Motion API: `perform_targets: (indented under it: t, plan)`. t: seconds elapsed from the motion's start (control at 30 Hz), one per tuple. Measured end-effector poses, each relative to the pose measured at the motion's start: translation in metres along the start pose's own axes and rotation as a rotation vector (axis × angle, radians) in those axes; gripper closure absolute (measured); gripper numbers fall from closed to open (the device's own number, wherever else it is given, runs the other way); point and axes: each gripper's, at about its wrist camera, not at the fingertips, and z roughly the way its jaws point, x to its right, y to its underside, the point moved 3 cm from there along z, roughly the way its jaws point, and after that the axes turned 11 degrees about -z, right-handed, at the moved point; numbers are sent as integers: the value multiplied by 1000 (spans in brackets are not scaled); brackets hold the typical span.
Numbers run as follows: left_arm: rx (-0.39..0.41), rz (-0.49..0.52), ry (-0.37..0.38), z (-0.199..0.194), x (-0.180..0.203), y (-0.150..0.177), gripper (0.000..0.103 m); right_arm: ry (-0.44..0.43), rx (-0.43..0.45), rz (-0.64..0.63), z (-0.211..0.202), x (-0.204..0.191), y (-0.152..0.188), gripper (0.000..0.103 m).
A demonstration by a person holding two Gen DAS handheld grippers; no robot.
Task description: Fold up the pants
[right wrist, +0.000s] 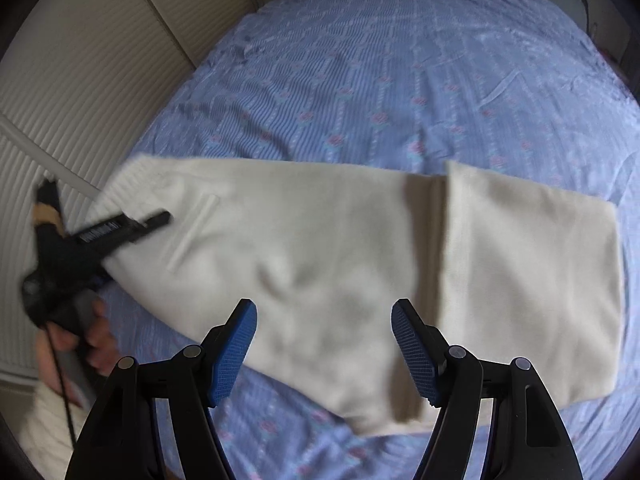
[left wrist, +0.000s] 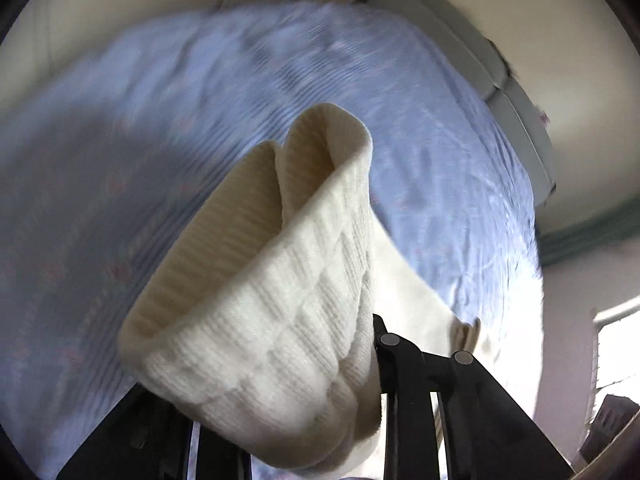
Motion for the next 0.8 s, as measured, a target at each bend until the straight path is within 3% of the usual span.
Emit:
perform_targets:
  t: [0.2,0.33,0.57,0.8]
  plan:
    - [129,394,-154,-59,107,44,78,17,57,30,-50,38,23,32]
    - [134,528,-135,-75,172,82,78,26,102,63,-86,78,48,32]
    - [61,610,-91,-56,268,148,78,47,172,188,-140,157,93,32]
    - [-5,660,-210,-7,320,215,79,63,195,255,-168,231,130,32]
